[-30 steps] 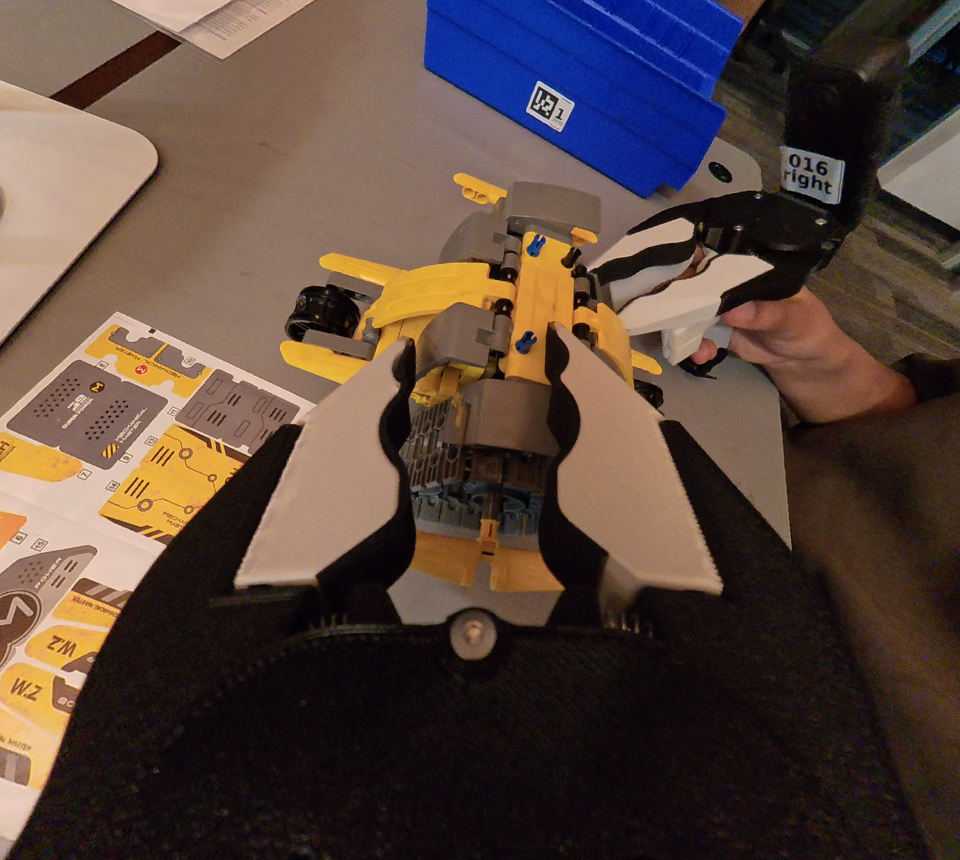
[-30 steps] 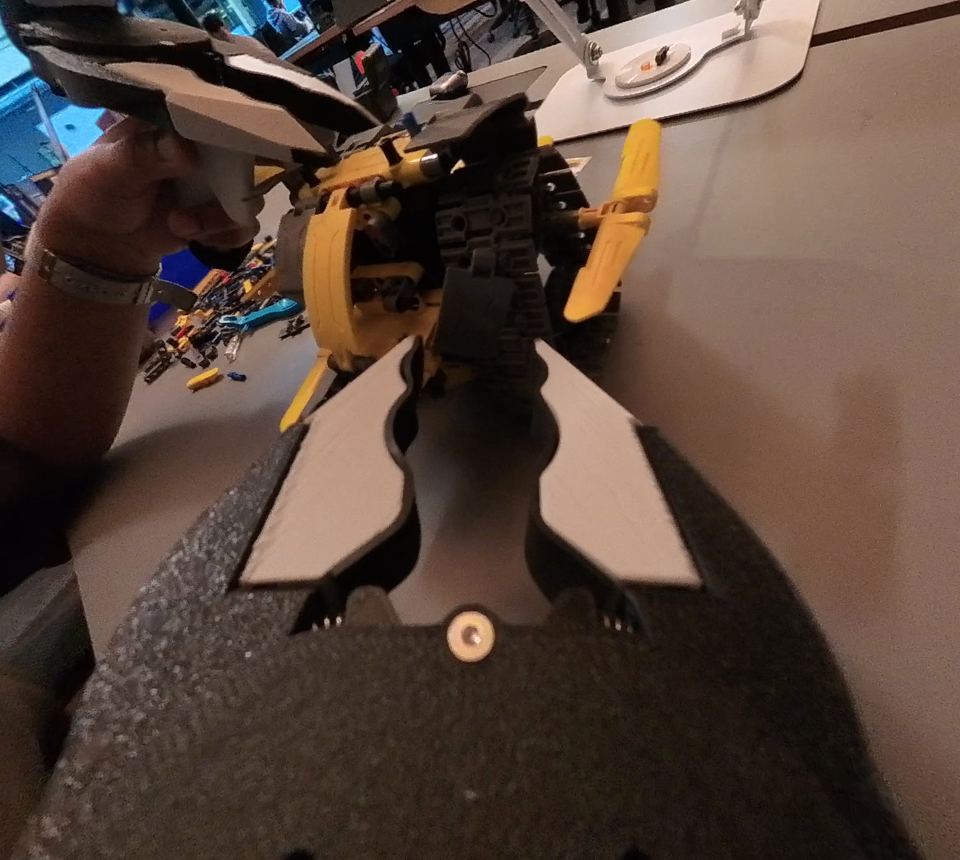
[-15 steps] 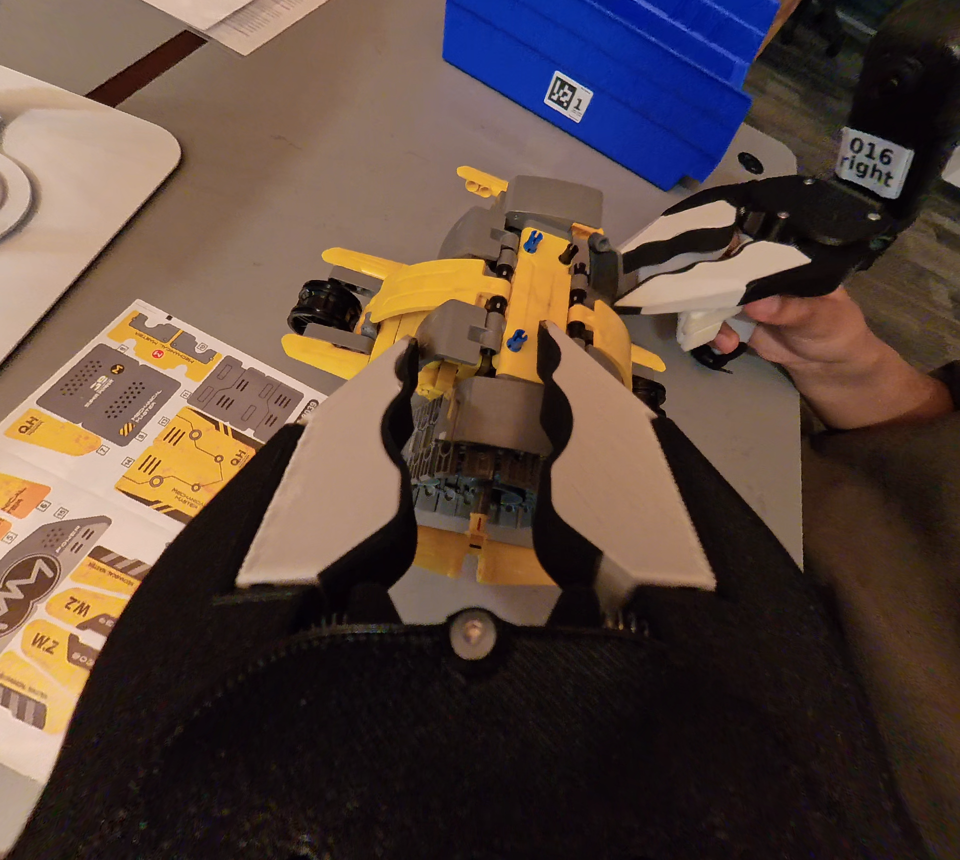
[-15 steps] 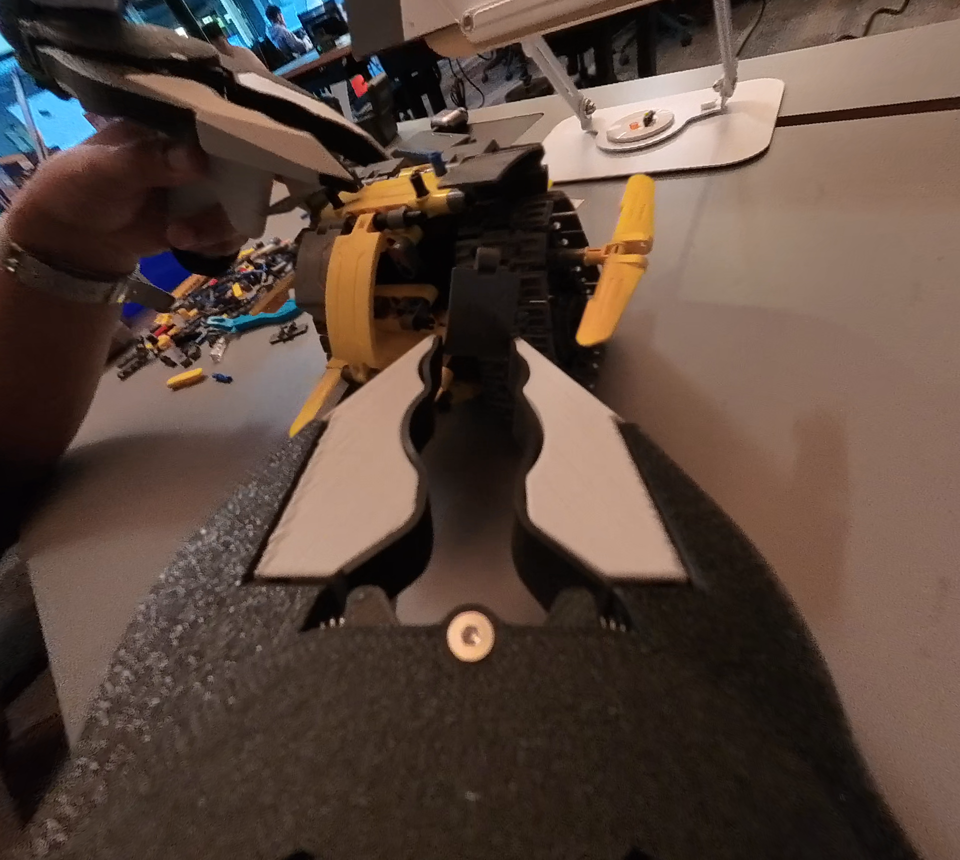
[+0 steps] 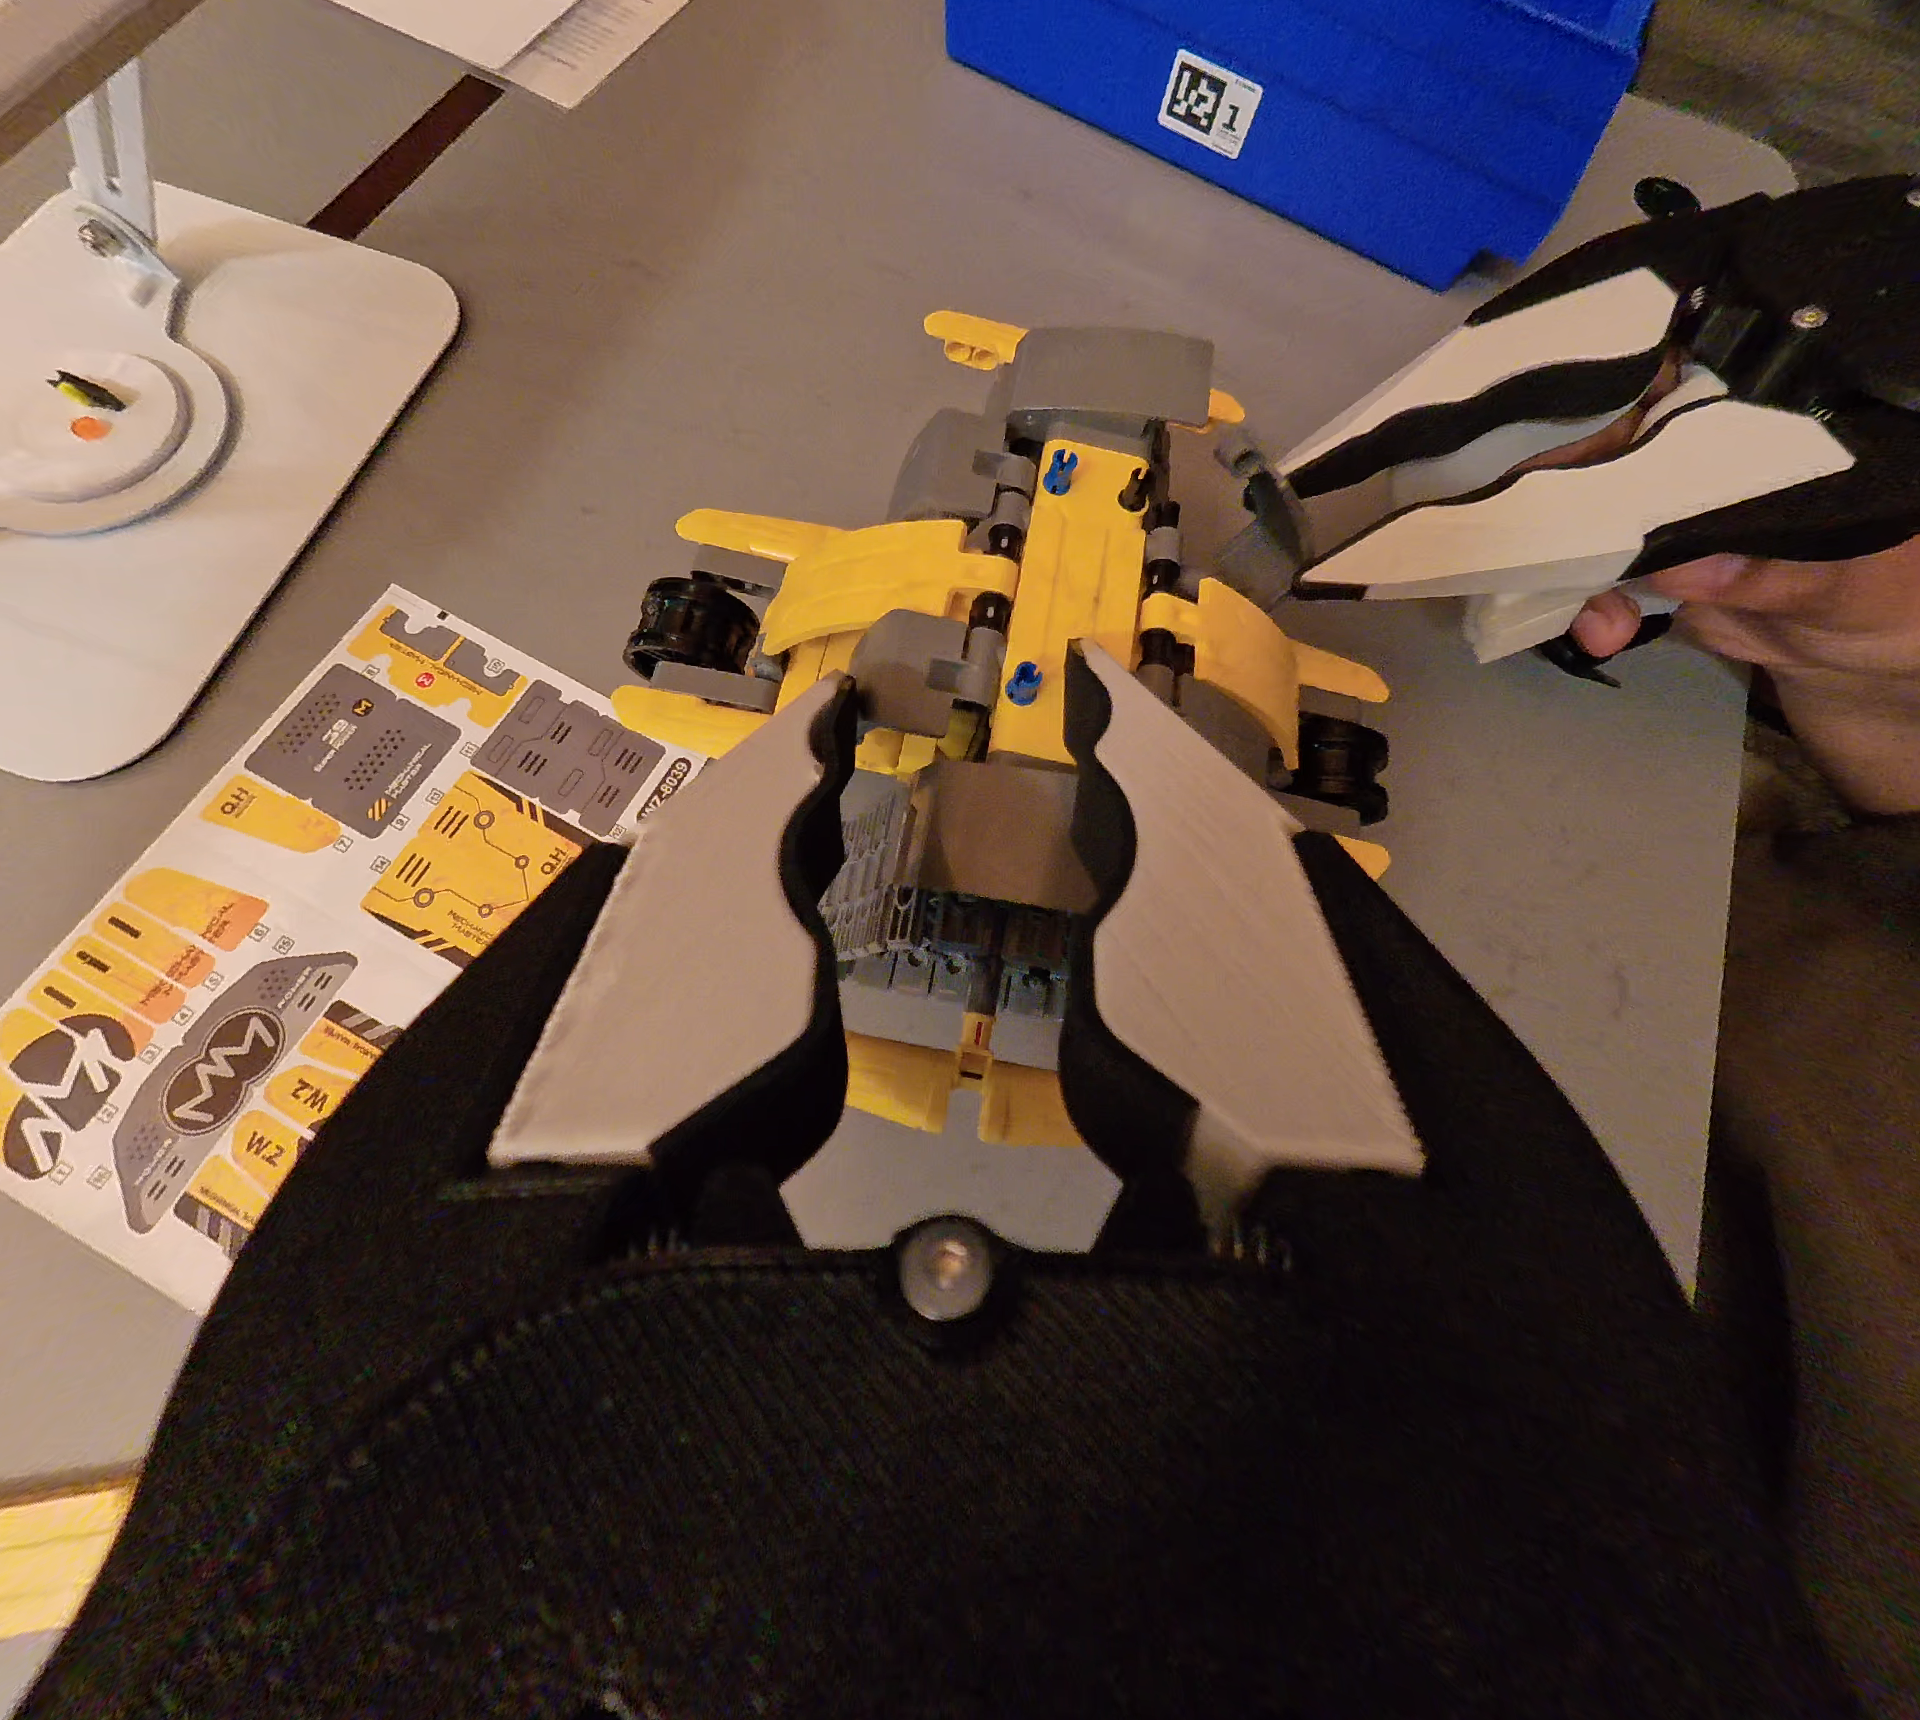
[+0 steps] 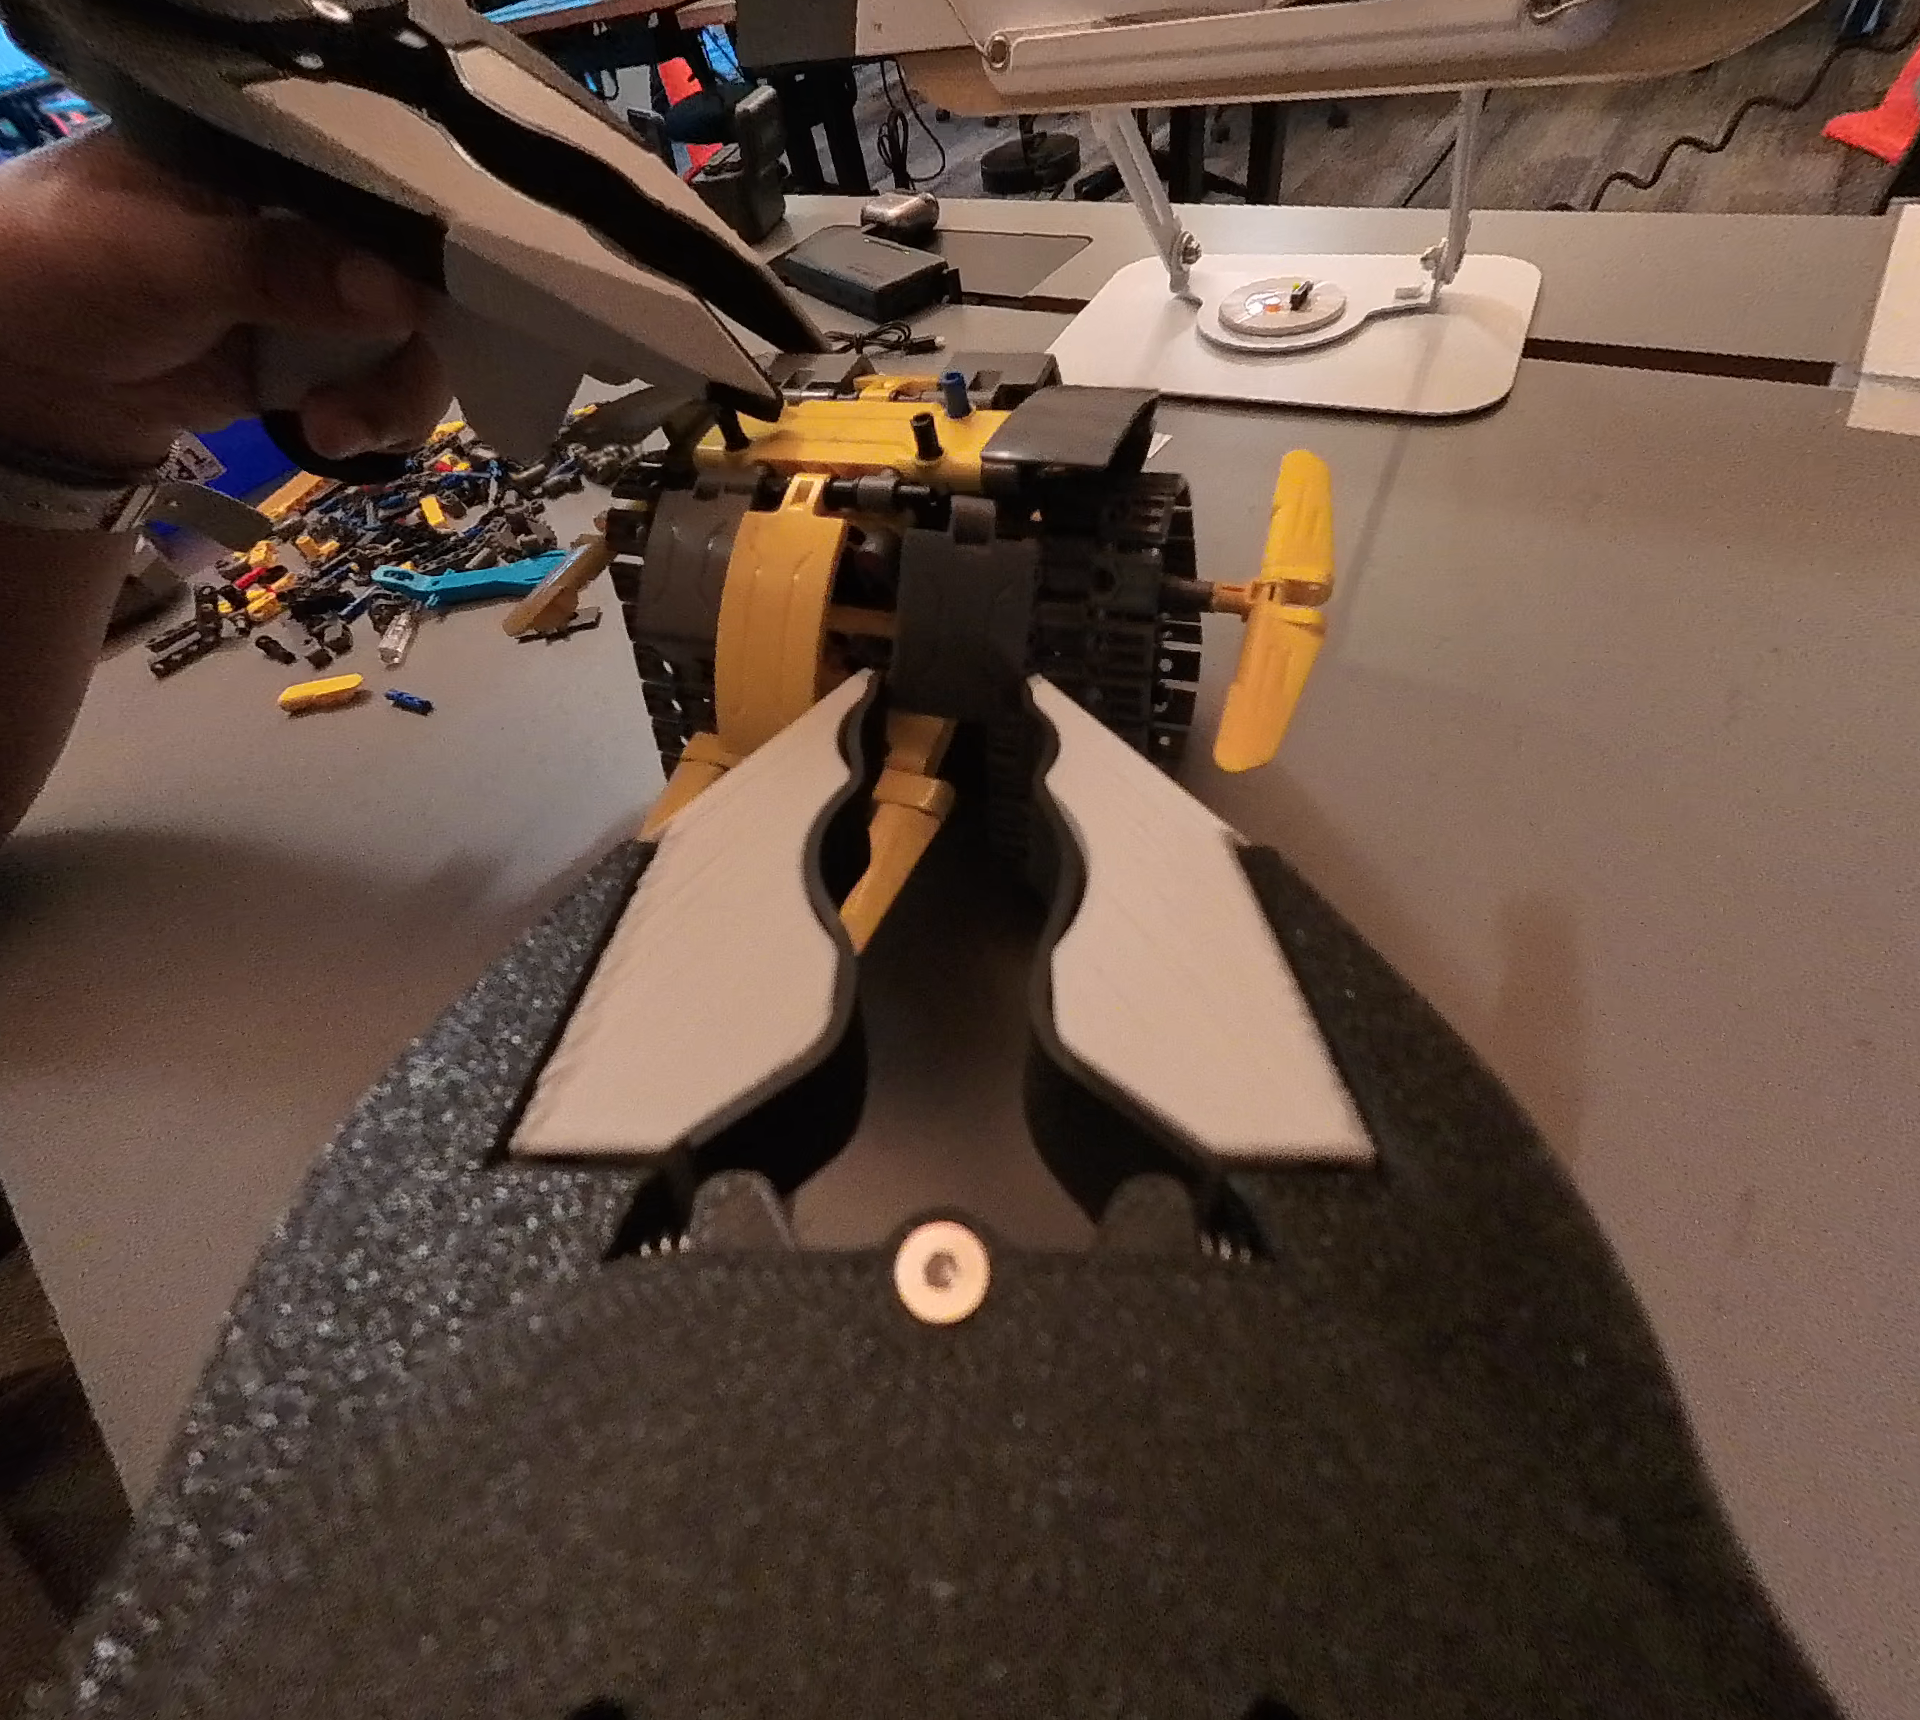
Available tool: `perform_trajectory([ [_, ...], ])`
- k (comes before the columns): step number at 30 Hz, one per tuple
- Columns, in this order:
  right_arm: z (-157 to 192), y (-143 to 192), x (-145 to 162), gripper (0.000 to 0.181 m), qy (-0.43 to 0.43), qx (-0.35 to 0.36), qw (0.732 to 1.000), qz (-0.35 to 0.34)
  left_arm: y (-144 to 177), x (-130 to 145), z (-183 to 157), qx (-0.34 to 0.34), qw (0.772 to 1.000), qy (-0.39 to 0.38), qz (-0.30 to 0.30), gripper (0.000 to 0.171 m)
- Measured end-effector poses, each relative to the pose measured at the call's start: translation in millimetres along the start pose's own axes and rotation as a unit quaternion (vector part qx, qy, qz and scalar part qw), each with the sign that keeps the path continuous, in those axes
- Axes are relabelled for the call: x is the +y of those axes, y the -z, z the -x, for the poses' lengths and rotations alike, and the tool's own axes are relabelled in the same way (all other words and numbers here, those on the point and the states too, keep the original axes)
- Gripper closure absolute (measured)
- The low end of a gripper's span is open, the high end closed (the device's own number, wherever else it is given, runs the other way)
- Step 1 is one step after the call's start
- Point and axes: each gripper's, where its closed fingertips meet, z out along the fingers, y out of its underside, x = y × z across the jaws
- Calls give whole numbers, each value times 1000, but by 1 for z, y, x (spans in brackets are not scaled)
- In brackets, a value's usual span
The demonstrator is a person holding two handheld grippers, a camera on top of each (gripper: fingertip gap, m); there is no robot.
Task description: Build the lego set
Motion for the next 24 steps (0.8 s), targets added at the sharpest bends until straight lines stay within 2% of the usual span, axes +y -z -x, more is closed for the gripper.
perform_trajectory([
  [24, 1, -7, 1, 158, 9, 8, 1000, -5, 0, -1, -2, -10, 1000, -13, -1, 133],
])
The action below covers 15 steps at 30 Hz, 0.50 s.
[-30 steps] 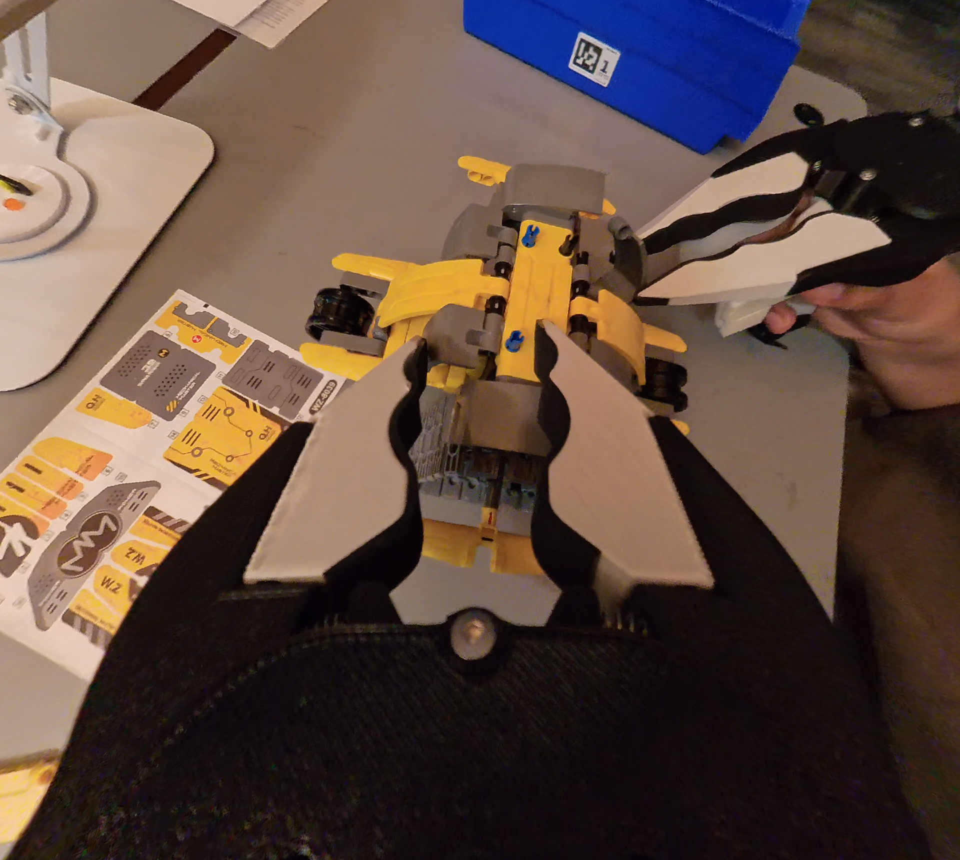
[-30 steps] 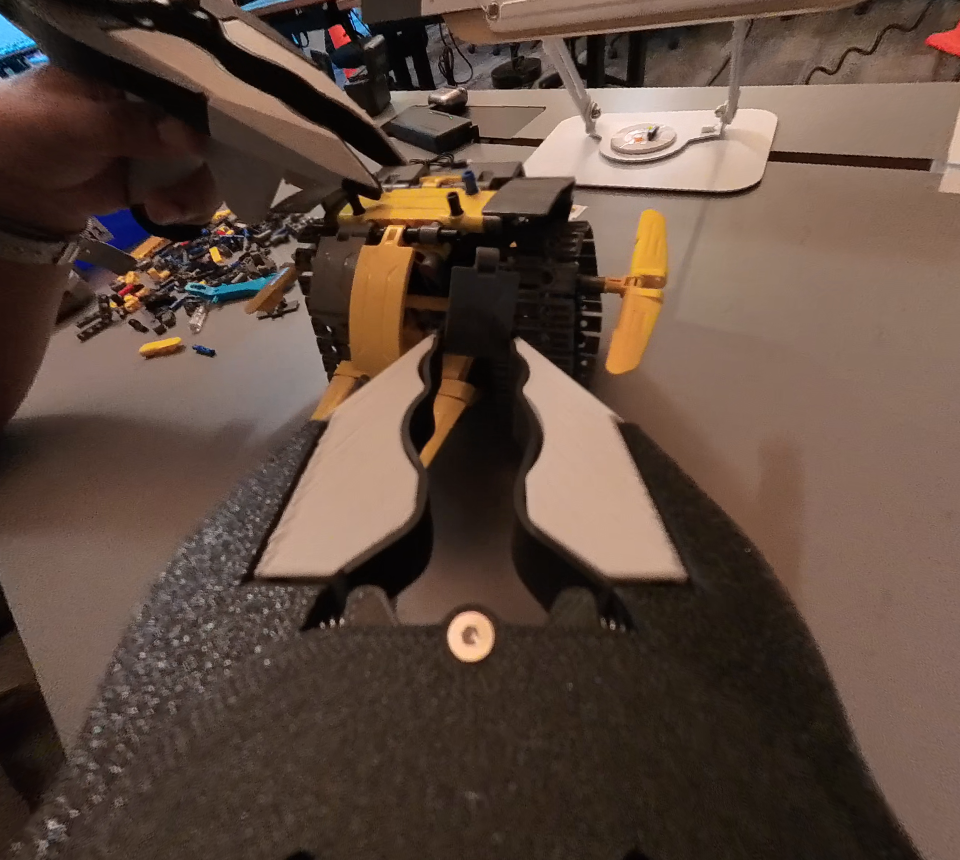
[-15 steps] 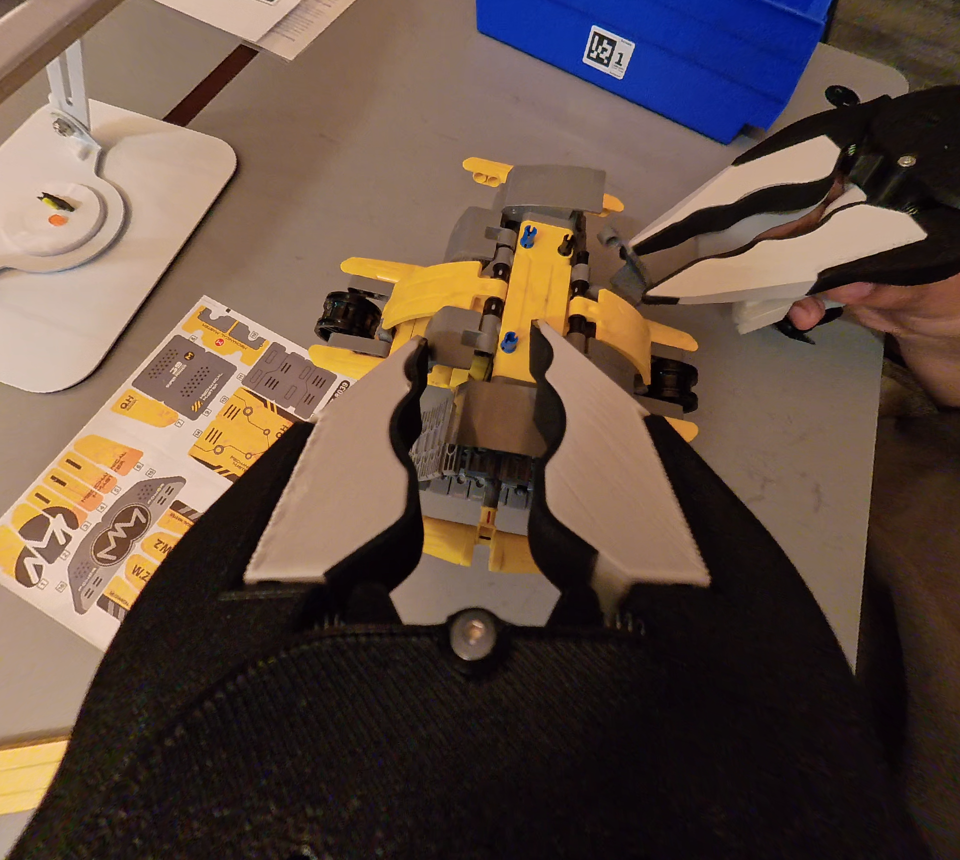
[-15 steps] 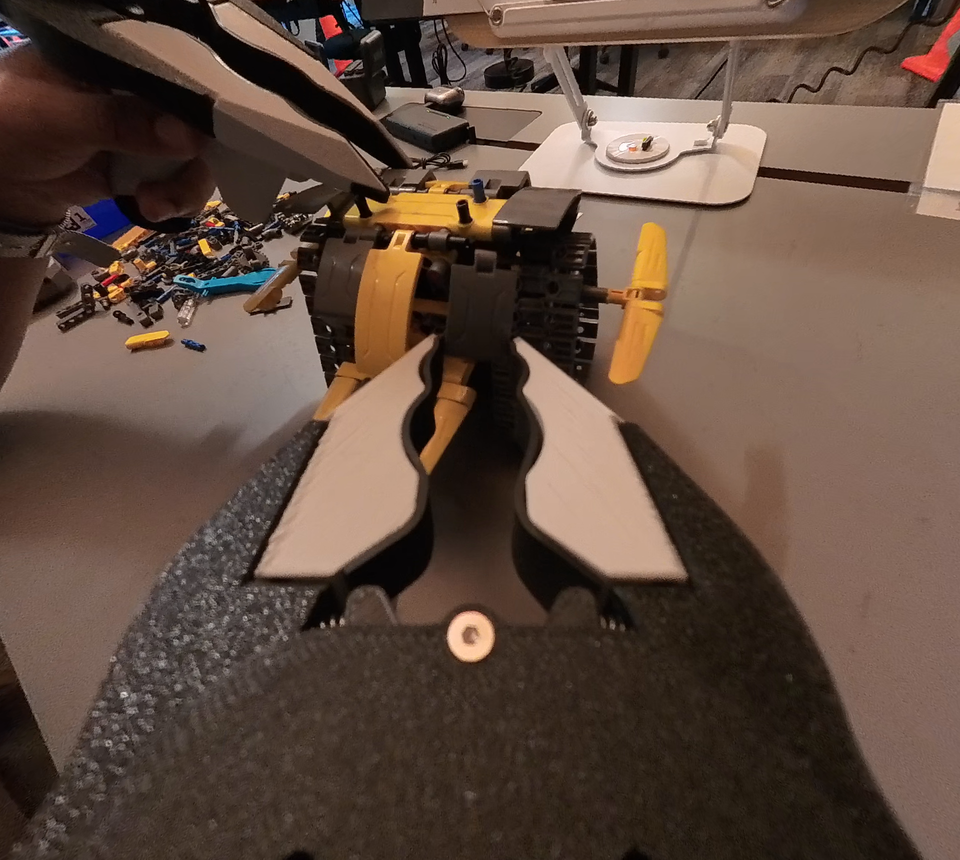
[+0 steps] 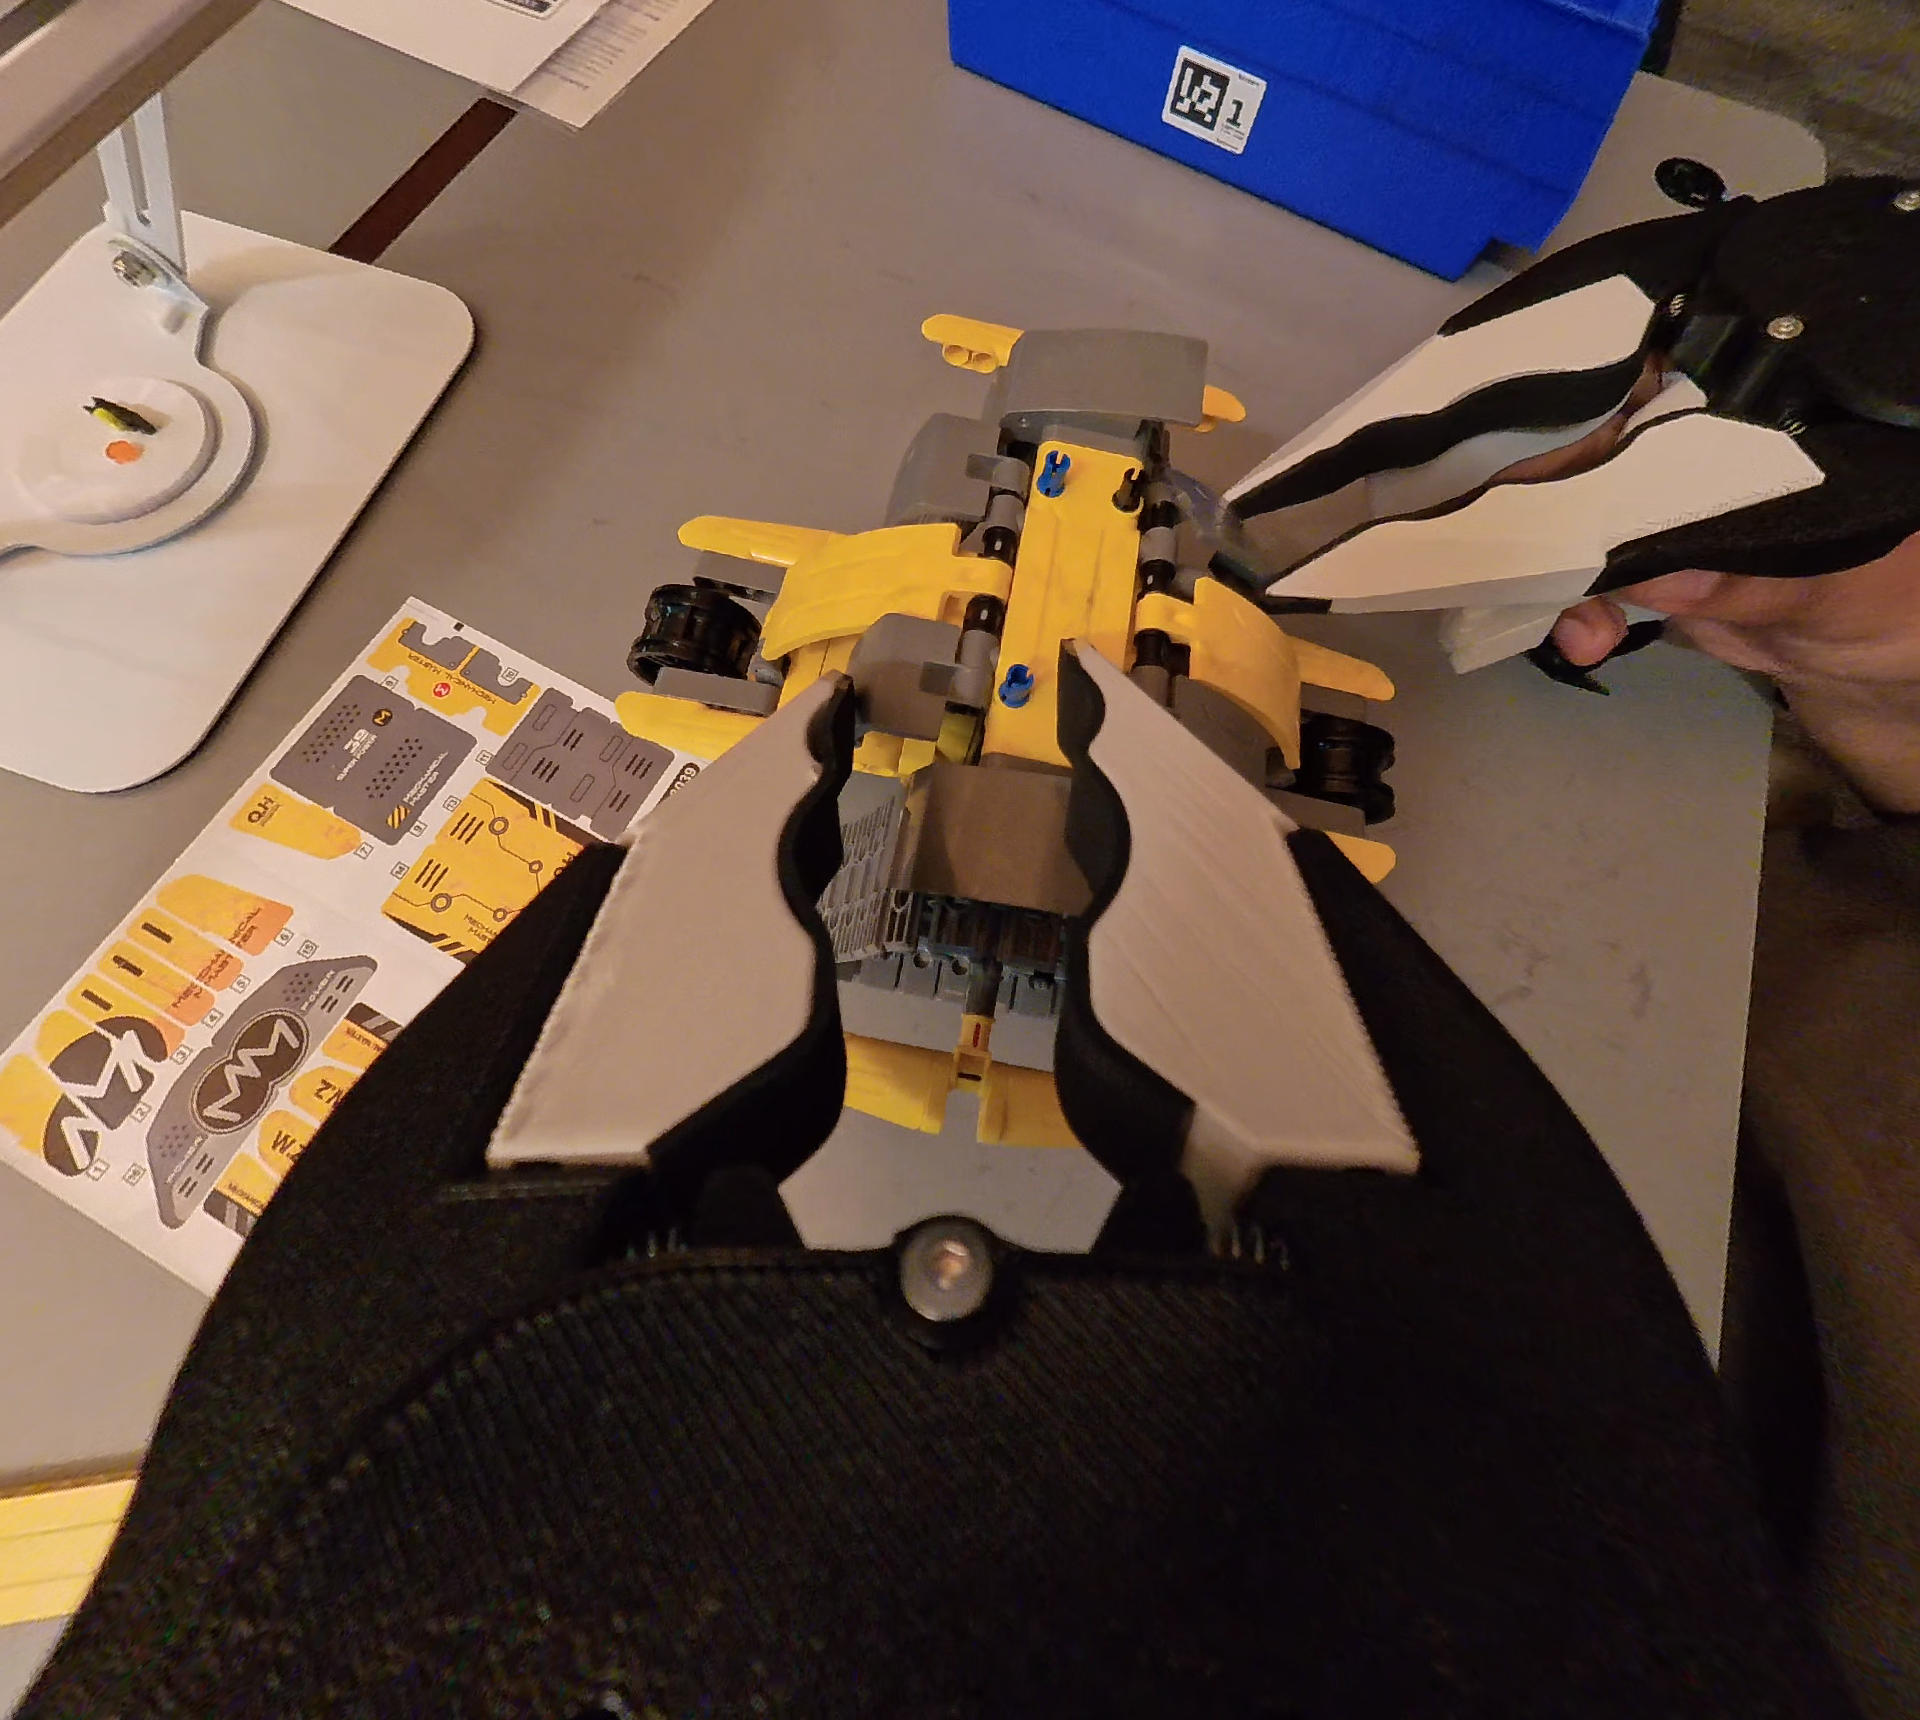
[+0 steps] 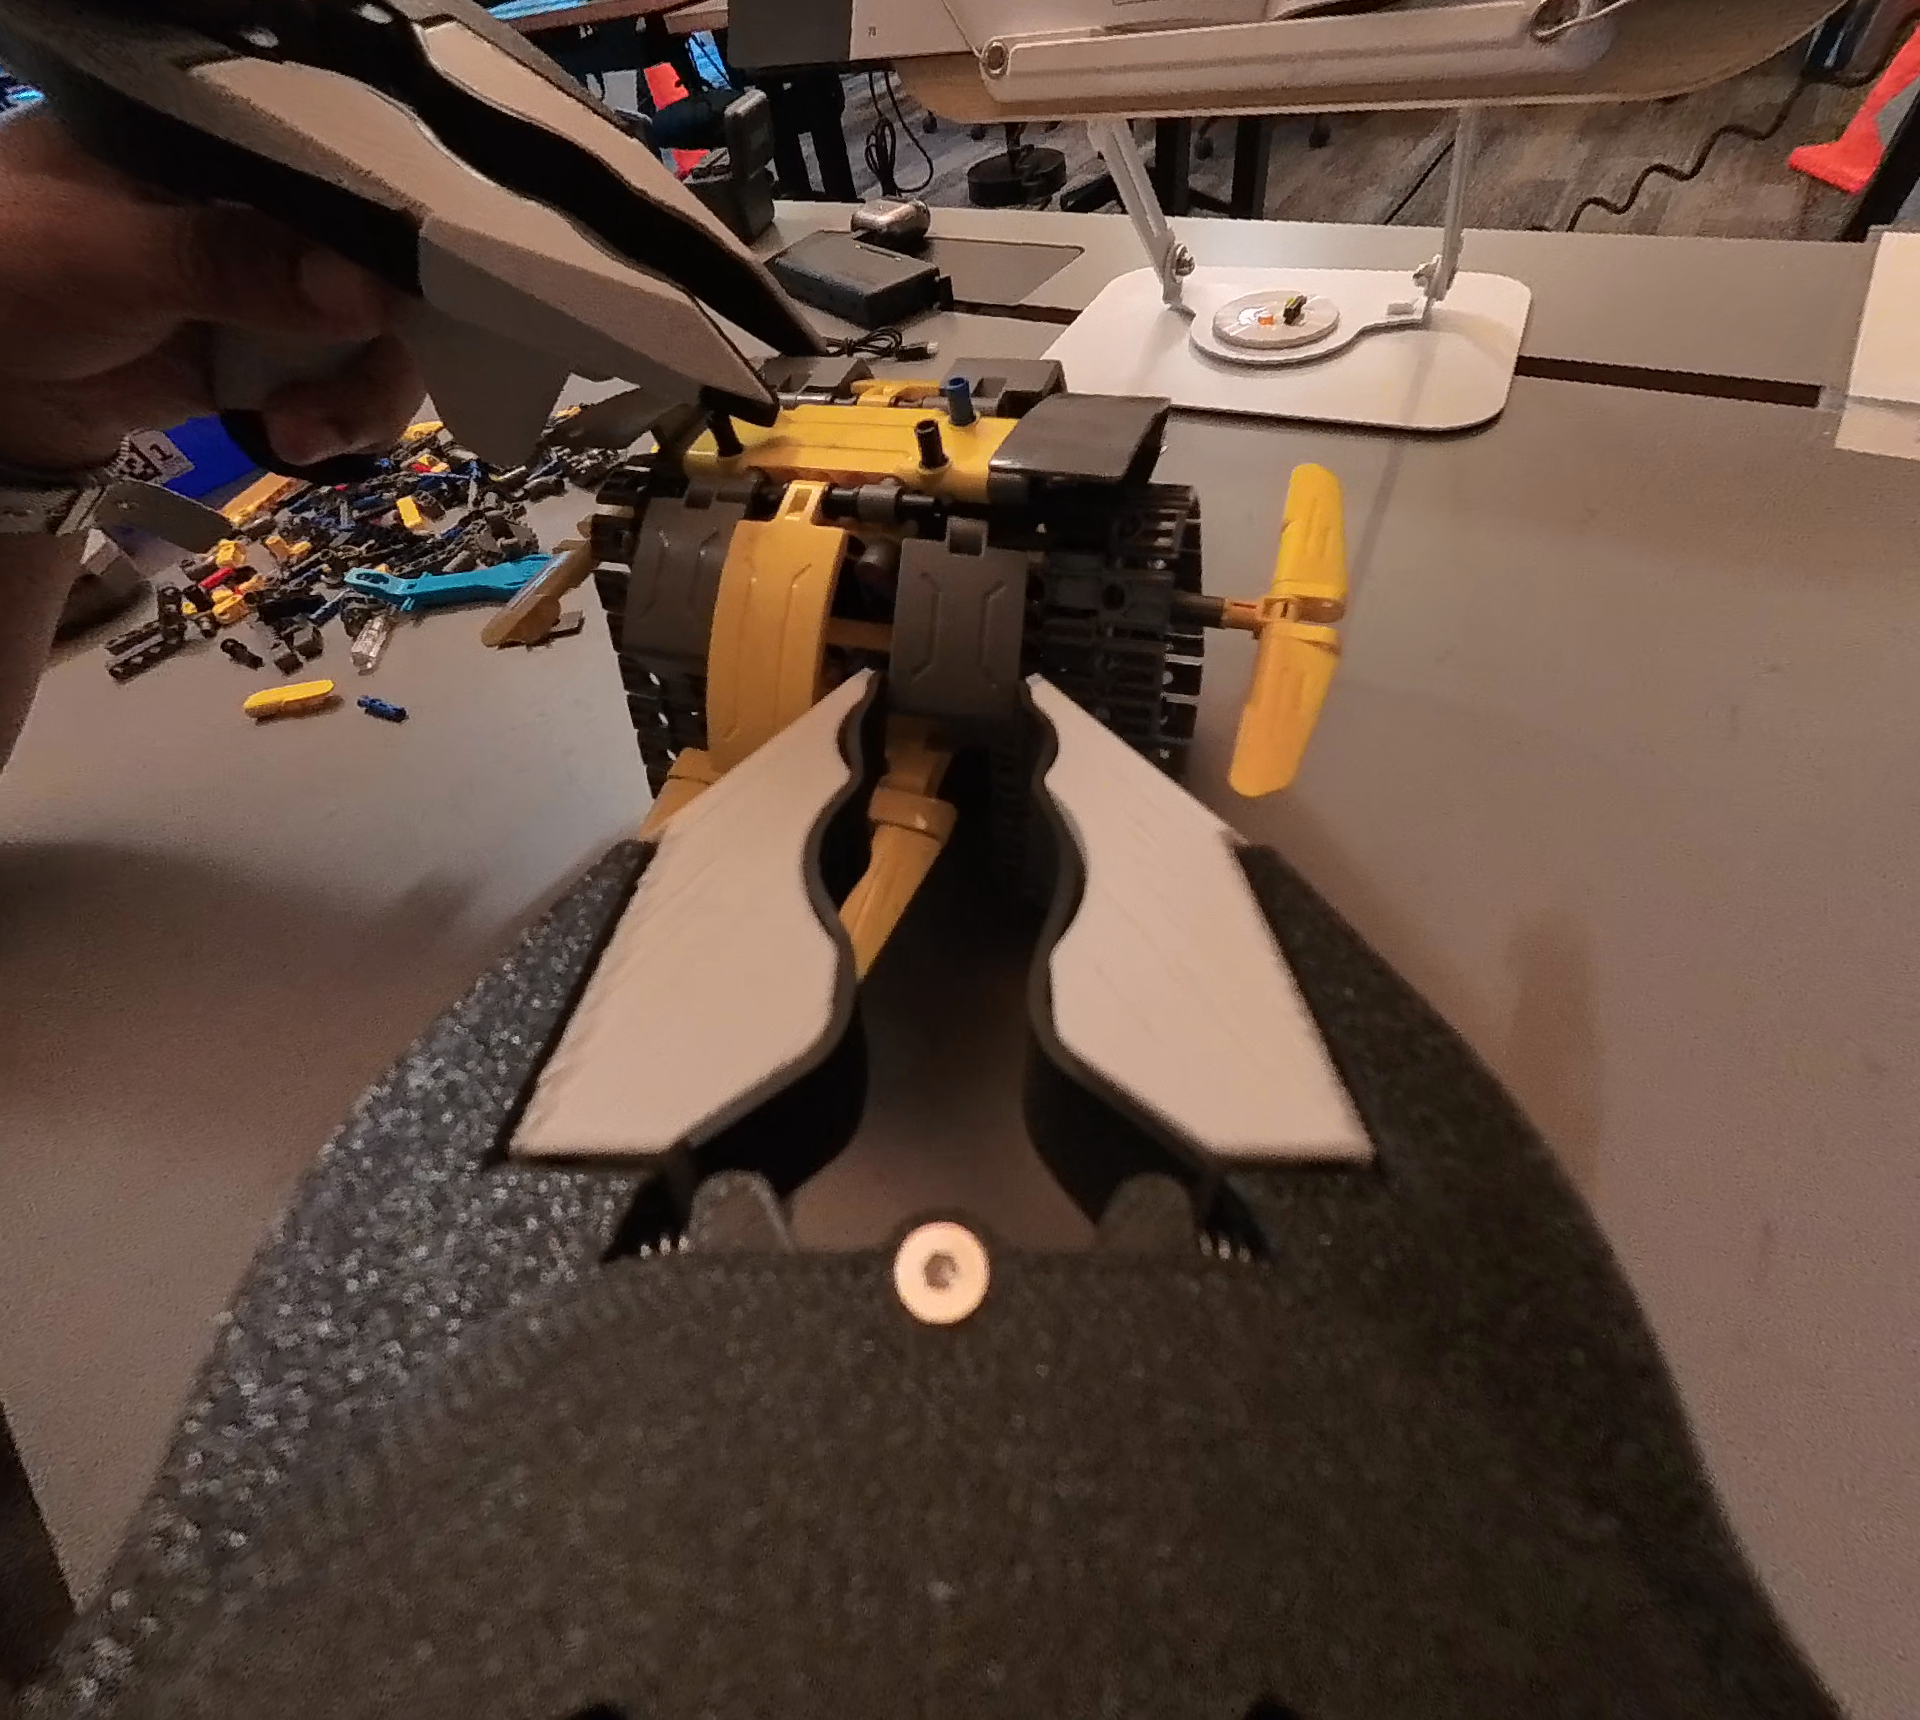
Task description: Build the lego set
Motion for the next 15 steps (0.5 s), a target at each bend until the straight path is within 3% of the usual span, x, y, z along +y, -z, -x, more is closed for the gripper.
perform_trajectory([
  [15, 3, 5, -2, 158, 43, 24, 999, -3, 4, 2, -15, -3, 999, -27, 23, 132],
])
